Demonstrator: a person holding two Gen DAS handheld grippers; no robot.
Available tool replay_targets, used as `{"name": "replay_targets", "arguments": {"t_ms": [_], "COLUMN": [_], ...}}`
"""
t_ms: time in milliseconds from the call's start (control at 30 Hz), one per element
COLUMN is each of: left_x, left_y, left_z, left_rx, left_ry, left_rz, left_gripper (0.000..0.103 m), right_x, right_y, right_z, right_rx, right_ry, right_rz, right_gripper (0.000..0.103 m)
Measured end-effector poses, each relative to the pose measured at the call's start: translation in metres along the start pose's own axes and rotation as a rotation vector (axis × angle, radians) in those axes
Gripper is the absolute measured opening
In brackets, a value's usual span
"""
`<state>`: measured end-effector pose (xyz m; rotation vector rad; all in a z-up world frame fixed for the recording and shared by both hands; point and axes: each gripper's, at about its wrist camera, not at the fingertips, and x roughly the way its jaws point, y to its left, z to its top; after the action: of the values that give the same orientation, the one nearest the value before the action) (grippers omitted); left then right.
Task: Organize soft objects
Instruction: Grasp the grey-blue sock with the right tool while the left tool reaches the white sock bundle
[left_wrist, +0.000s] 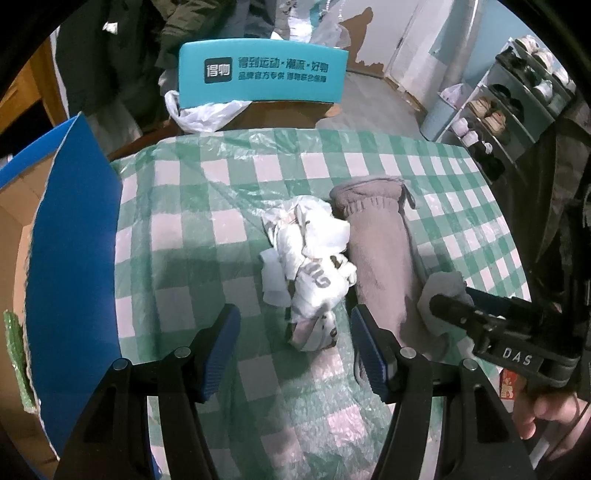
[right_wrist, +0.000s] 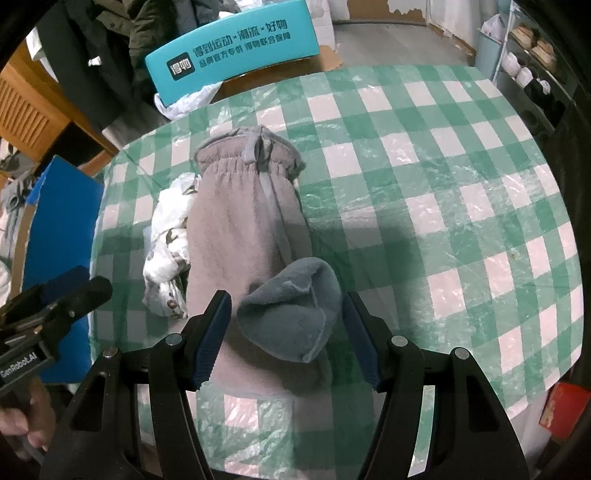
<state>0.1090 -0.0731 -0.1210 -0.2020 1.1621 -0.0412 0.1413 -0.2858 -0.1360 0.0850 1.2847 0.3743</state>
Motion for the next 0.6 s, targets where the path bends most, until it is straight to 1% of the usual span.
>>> {"name": "replay_targets", "arguments": {"t_ms": [400,500,533,600], "left_x": [0.018,0.024,0.026,0.029], "left_y": [-0.007,-0.008,-0.009,-0.009], "left_z": [0.007,0.008,0.008,0.009], "left_rx": [0.008,0.010,0.011,0.011], "left_ry": [0.016,0.027,0.031,0.036], "left_rz": [-0.015,-0.015,-0.015,-0.014], "left_gripper": [0.064,0.064,0.064,0.064], "right_x": [0.015,0.019,0.019,0.021], "right_y": [0.002,0.001,0.001,0.001], "right_z": [-0.002,-0.002,-0.002,-0.002], "right_rx": [-0.014,-0.013,-0.014,-0.020], "right_ry": [0.020,0.026,0.027,0.030], "right_rz": [-0.007,-0.007,-0.009,-0.014], "right_gripper": [0.063,0.058,0.054,0.049]}}
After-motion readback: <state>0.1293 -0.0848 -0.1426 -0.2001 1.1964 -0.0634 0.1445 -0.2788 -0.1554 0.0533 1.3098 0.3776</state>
